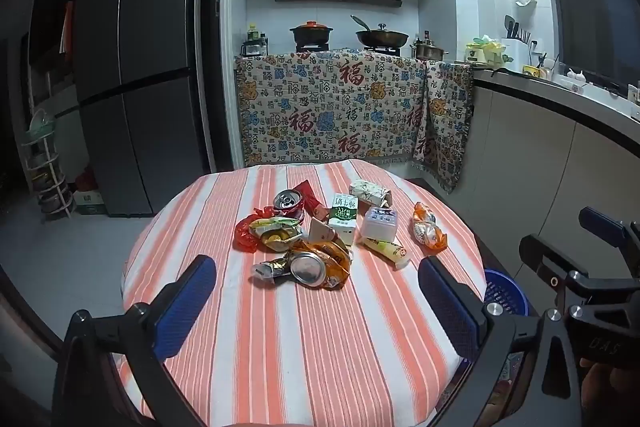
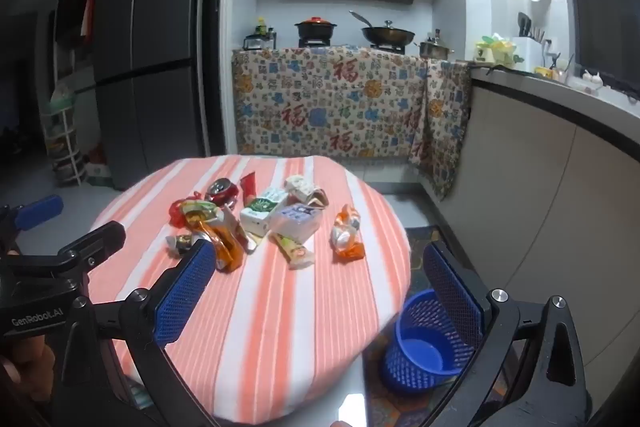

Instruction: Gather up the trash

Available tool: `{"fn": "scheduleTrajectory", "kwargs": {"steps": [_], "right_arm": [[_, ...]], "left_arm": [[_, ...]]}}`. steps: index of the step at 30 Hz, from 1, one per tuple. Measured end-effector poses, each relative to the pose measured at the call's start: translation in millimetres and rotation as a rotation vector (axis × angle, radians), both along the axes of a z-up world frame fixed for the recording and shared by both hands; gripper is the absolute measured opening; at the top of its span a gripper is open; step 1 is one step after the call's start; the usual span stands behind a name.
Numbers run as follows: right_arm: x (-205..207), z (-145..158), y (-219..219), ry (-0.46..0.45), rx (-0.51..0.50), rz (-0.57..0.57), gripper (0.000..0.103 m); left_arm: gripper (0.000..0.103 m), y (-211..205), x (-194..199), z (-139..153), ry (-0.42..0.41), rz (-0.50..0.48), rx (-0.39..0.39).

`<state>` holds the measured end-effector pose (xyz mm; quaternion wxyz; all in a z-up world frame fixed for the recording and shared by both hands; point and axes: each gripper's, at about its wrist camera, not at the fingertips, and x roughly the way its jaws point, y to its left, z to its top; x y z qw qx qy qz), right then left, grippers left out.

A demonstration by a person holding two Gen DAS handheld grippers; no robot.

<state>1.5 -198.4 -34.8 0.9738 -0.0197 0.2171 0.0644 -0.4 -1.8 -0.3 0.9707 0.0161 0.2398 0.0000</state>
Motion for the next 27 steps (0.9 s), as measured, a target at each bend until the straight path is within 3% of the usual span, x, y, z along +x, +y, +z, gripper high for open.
{"fn": "scheduleTrajectory", "kwargs": {"steps": [1, 27], "right_arm": [[-0.4, 0.1, -0.4, -0.002, 0.000, -0.001, 0.103], [-4.8, 1.3, -0.9, -0.007, 0.003, 0.010, 0.103]], "left_arm": [[0.103, 2.5, 0.2, -0.1, 0.003, -0.003, -0.042], [0.103, 1.3, 1.0, -1.9, 0.022, -0.004, -0.028]]}}
